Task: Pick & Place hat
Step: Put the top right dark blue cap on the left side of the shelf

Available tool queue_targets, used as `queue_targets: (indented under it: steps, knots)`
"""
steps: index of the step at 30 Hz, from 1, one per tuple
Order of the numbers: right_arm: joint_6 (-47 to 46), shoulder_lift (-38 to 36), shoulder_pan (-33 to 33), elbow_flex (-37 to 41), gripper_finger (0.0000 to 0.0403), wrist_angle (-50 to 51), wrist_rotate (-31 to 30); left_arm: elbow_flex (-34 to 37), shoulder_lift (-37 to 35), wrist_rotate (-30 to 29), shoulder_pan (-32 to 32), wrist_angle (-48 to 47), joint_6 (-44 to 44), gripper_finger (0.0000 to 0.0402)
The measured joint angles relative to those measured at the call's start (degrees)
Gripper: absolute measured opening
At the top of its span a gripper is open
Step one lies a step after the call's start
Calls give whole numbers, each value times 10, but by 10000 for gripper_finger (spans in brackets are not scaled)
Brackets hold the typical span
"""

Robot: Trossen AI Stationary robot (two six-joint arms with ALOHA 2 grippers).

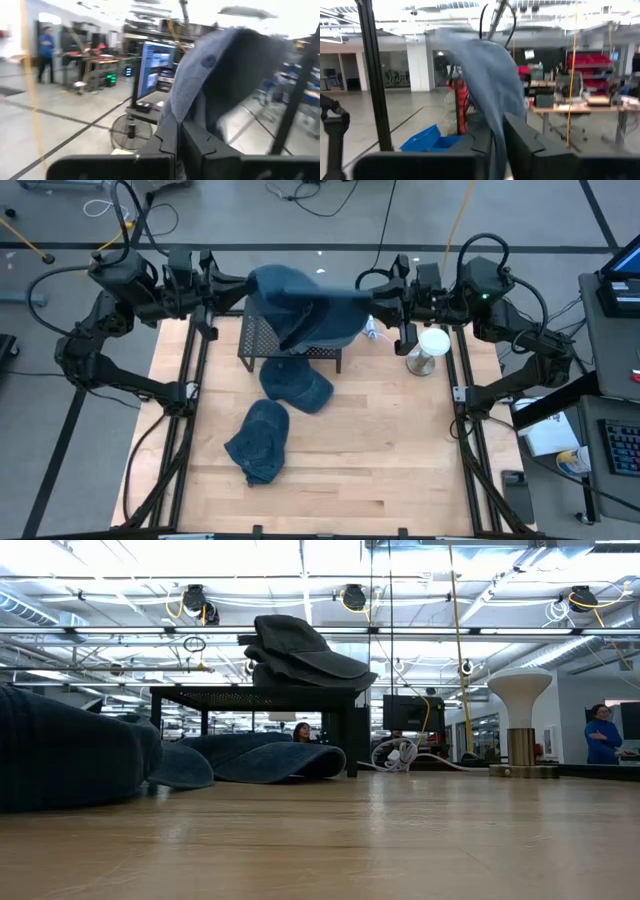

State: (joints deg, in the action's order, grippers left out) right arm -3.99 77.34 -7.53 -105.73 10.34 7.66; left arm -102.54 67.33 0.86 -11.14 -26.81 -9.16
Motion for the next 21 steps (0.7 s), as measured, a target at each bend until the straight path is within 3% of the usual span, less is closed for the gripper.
queue_targets:
  steps: [5, 11, 21]
  knots:
    - [-27, -24, 0, 0, 111, 95, -3, 0, 0, -88, 0, -5, -59, 4]
    - [6, -77, 0, 0, 176, 157, -2, 0, 0, -145, 0, -5, -137, 3]
    - [70, -139, 0, 0, 187, 162, -19, -27, 2, -293, 0, -53, -220, 1]
